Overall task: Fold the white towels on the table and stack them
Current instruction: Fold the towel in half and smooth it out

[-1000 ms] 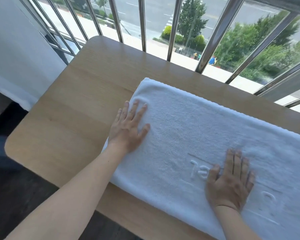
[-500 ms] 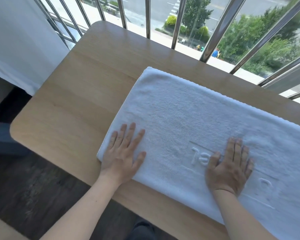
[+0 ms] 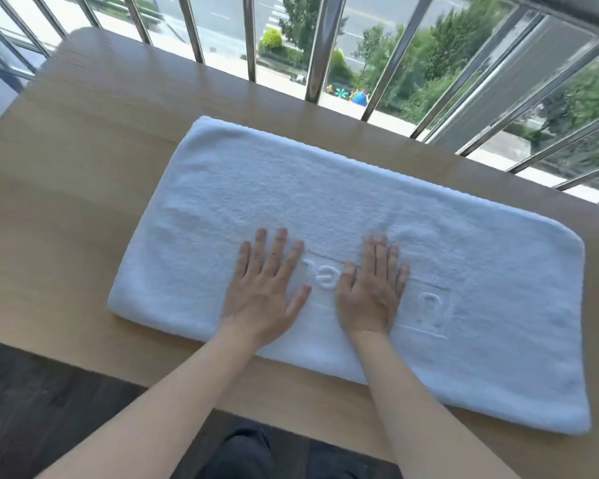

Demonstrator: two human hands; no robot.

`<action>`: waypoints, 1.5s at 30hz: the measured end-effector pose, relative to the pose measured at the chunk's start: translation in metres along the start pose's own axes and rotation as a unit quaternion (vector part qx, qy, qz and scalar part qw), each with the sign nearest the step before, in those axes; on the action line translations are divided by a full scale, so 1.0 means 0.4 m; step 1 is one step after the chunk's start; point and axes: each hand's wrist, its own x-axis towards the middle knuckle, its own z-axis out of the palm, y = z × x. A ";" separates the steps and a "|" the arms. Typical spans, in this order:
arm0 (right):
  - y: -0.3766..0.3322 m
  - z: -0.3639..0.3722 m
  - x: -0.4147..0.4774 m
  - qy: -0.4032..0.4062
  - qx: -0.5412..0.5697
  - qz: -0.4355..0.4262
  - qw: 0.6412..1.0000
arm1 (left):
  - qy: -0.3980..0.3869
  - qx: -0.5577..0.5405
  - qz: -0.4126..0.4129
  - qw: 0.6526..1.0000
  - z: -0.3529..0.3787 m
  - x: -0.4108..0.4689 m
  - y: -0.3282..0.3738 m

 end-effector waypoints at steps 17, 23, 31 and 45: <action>0.693 -0.248 -0.070 0.030 -0.041 0.177 0.983 | -0.052 0.043 0.263 0.962 0.132 0.271 0.624; 0.828 -0.296 -0.111 0.093 -0.007 0.266 0.959 | -0.058 0.051 0.286 0.955 0.180 0.376 0.887; 0.880 -0.361 -0.101 -0.007 0.178 0.253 0.951 | 0.027 -0.038 0.215 0.975 0.212 0.497 1.112; 0.849 -0.450 -0.017 -0.239 0.722 0.309 0.571 | -0.053 -0.139 0.009 0.989 0.111 0.675 1.171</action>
